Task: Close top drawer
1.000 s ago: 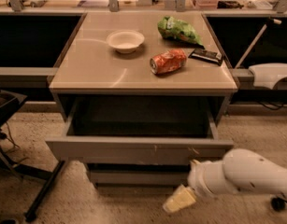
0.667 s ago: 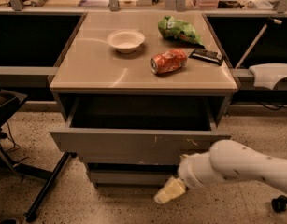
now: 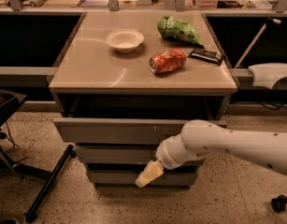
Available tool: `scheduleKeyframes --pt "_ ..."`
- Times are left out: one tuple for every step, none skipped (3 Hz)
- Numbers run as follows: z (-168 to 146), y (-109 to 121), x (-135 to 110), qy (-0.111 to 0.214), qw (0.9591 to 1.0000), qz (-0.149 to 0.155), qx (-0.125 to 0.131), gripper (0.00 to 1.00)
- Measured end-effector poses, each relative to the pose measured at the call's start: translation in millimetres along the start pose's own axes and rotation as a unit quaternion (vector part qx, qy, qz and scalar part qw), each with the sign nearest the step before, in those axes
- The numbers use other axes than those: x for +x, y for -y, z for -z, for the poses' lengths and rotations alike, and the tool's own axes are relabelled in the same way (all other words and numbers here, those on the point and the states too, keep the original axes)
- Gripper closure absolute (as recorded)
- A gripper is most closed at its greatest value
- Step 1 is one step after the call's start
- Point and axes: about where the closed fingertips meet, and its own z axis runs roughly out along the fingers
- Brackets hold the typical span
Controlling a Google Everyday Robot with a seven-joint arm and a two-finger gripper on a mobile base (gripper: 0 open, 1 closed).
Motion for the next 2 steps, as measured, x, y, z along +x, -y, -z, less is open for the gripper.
scheduleKeyframes --pt "-2.8 5.9 -15.2 -0.002 1.0 0.008 0.004 0.0" --pt "-7.3 23.3 -41.7 -0.009 0.9996 0.019 0.018 0.0"
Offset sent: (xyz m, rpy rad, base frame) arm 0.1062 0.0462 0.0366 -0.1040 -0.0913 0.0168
